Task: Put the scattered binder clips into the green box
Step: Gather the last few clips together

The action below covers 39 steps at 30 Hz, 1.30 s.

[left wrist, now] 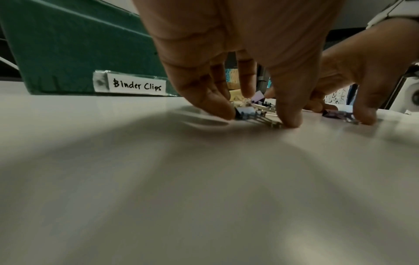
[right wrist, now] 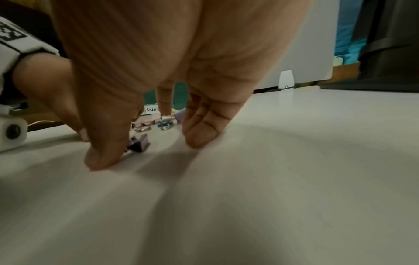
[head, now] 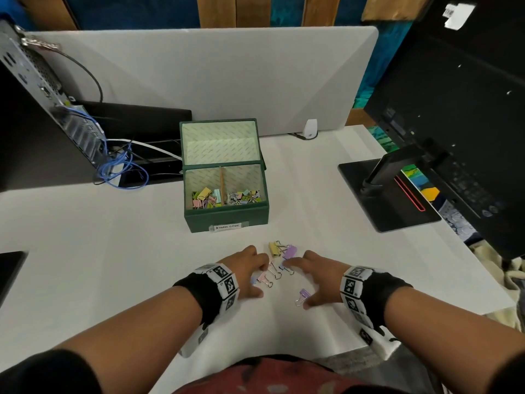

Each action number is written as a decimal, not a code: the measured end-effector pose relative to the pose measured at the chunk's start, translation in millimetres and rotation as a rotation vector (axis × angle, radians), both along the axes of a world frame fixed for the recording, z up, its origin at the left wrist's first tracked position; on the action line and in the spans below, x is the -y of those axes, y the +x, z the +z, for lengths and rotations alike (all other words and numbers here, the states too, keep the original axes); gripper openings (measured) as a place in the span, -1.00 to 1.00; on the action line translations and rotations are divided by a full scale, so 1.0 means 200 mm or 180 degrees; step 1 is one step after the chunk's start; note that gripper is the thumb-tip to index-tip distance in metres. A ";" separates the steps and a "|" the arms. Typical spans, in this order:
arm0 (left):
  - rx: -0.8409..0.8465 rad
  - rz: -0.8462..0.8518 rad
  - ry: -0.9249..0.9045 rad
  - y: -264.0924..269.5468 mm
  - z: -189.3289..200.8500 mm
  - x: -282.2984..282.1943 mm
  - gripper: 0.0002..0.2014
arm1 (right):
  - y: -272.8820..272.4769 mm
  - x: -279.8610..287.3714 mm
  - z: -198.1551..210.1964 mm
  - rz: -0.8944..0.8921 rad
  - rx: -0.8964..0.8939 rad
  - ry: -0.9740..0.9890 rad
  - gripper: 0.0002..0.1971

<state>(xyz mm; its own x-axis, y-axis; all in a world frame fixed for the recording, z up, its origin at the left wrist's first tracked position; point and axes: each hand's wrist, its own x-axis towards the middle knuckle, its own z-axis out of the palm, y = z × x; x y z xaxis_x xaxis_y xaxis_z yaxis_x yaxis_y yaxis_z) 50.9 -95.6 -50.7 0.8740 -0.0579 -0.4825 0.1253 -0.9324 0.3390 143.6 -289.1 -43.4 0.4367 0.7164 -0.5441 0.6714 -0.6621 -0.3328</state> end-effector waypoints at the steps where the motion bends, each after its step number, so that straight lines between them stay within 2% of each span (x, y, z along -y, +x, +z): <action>1: -0.0006 -0.0042 -0.0025 -0.01 0.00 0.00 -0.49 | 0.00 -0.02 0.00 0.0027 0.0033 -0.0015 -0.07; 5: -0.0030 -0.0112 -0.0200 -0.03 -0.01 -0.01 -0.40 | 0.00 -0.09 -0.01 0.0032 0.0054 -0.0055 -0.14; 10: -0.0109 -0.0384 -0.0033 -0.04 0.01 -0.02 -0.50 | 0.00 -0.12 -0.01 0.0043 0.0051 0.0057 -0.42; 13: -0.0090 -0.0412 -0.0023 -0.03 0.01 -0.02 -0.56 | 0.00 -0.11 -0.01 0.0070 0.0055 0.0099 -0.51; 19: -0.0078 -0.0335 -0.0048 -0.01 -0.02 -0.01 -0.53 | 0.00 -0.11 0.00 0.0196 0.0226 -0.0045 -0.57; 24: -0.0049 -0.0249 -0.0001 -0.01 -0.03 -0.03 -0.63 | 0.03 -0.09 0.02 0.0047 0.0323 0.0038 -0.68; 35: 0.0199 0.0016 -0.0061 -0.04 -0.03 -0.08 -0.84 | 0.10 -0.08 0.01 -0.0070 0.0304 -0.0190 -0.81; 39: 0.0199 0.0119 -0.0016 -0.07 -0.03 -0.09 -0.86 | 0.13 -0.11 0.08 -0.0453 0.0105 0.0163 -0.84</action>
